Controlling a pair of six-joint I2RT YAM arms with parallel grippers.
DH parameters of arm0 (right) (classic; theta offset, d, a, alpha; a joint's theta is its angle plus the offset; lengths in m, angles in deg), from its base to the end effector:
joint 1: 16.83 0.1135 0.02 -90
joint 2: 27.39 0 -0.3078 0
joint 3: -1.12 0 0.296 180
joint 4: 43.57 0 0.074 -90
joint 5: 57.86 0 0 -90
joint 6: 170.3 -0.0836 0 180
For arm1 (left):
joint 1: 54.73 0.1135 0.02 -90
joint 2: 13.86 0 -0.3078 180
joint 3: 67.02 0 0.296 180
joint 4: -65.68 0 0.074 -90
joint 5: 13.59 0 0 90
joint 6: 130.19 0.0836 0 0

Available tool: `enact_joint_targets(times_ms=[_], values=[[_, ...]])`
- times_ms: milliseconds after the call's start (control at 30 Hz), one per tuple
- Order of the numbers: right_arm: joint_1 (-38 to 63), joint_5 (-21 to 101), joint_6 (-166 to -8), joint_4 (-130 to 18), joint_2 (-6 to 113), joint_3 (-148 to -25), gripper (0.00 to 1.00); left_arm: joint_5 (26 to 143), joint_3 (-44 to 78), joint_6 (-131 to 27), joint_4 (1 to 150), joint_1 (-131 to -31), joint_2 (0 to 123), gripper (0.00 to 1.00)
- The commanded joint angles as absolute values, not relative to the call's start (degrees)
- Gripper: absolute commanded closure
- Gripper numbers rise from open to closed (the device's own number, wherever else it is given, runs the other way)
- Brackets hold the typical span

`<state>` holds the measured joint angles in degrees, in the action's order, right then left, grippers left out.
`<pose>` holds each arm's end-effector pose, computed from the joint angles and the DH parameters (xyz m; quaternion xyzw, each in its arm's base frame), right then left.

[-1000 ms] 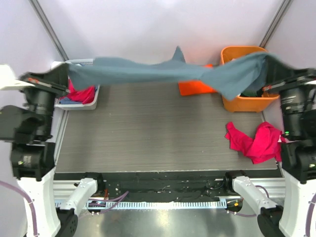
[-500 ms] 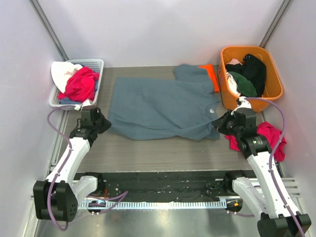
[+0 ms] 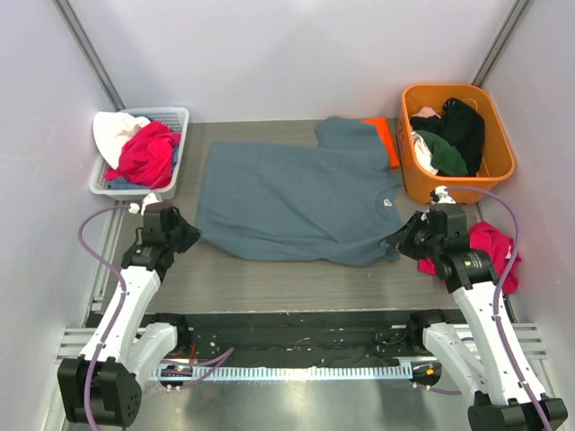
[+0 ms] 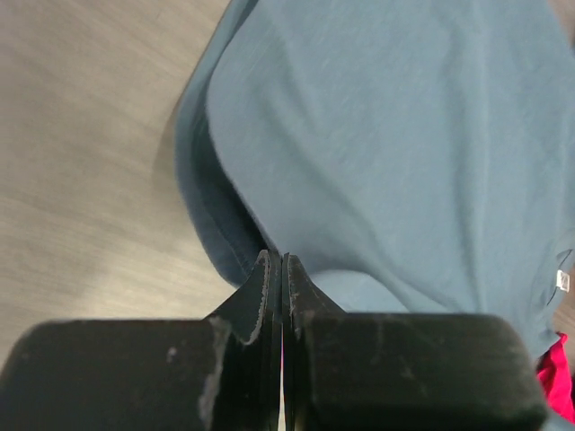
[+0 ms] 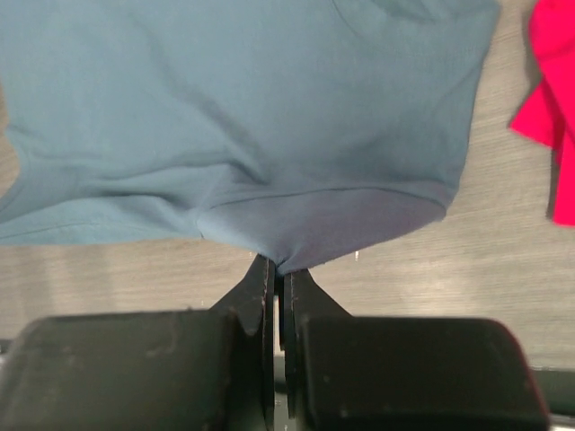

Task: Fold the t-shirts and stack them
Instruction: Flatten the tshirt out, then fold the tshirt

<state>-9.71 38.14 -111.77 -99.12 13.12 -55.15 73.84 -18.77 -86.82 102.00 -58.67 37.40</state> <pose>0.1890 0.0324 0.2933 0.1690 0.8886 0.1847 0.3842 0.2445 -0.0131 0.2382 -0.3378 0.8381 -0.1644 0.3955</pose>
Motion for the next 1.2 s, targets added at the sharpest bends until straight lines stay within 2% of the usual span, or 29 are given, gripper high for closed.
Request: enact_joint_targets(times_ms=[0, 200, 433, 767, 1167], values=[[-9.79, 39.61, -113.52, -103.42, 11.64, -56.89, 0.99, 72.37, -19.64, -90.19, 108.64, -58.42, 33.0, 1.0], [-9.71, 39.08, -114.93, -109.22, 9.88, -56.89, 0.99, 68.6, -20.6, -94.68, 118.13, -58.42, 25.61, 1.0], [-9.79, 32.5, -116.25, -113.89, 9.52, -55.66, 0.99, 60.95, -20.96, -97.49, 124.48, -58.42, 20.5, 1.0], [-9.79, 27.3, -117.74, -115.03, 13.74, -56.1, 0.99, 54.79, -19.37, -98.2, 126.24, -58.42, 27.97, 1.0], [-9.71, 28.53, -119.41, -103.0, 19.45, -56.28, 0.99, 54.7, -17.09, -95.22, 114.12, -58.42, 36.84, 1.0]])
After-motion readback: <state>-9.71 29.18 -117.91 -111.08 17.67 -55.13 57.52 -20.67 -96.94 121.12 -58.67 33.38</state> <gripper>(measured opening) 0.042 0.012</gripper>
